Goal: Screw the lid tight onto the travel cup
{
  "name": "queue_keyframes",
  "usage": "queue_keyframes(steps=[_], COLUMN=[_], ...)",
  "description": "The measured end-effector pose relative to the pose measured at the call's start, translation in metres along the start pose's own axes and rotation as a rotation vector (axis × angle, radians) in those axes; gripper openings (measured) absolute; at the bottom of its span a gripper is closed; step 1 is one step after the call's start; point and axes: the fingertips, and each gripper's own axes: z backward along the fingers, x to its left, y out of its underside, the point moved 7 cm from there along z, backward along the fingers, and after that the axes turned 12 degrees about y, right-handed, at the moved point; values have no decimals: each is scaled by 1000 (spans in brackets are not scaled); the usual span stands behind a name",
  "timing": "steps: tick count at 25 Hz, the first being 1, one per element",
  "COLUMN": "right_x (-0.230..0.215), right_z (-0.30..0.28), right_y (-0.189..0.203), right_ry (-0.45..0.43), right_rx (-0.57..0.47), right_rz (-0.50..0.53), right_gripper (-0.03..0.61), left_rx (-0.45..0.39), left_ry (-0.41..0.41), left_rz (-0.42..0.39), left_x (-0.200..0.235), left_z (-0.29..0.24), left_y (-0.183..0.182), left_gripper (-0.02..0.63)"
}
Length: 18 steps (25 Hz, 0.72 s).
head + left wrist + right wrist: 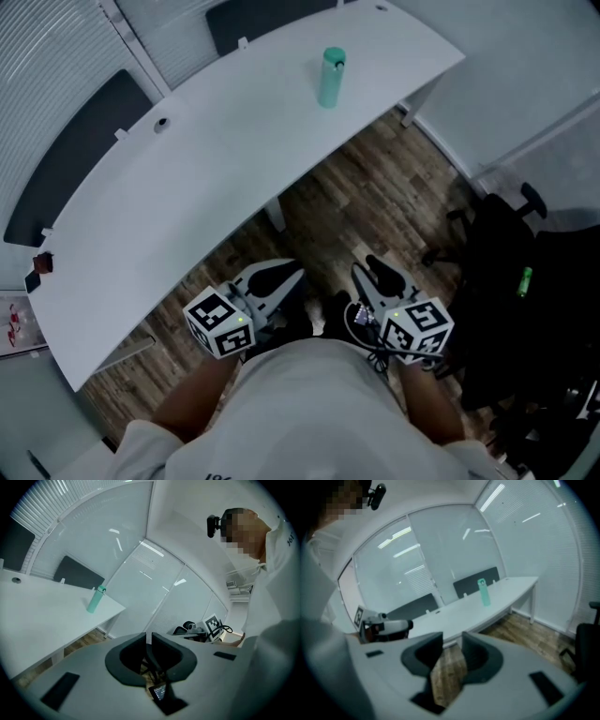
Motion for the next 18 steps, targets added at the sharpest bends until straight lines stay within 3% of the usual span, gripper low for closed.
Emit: queue_keyframes(steps=[9,18], right_x=[-42,-100], right_z=[-57,-123], right_y=[-41,-103], right_ry=[-41,-128], right_rx=[1,45], right_rz=[24,77], right_gripper=[135,135], left_rx=[-5,-69], left_ry=[-39,-111], left_rz=[-5,-19], left_x=[41,91], left_z=[-31,-93], left_y=[-23,-61], left_gripper=[48,78])
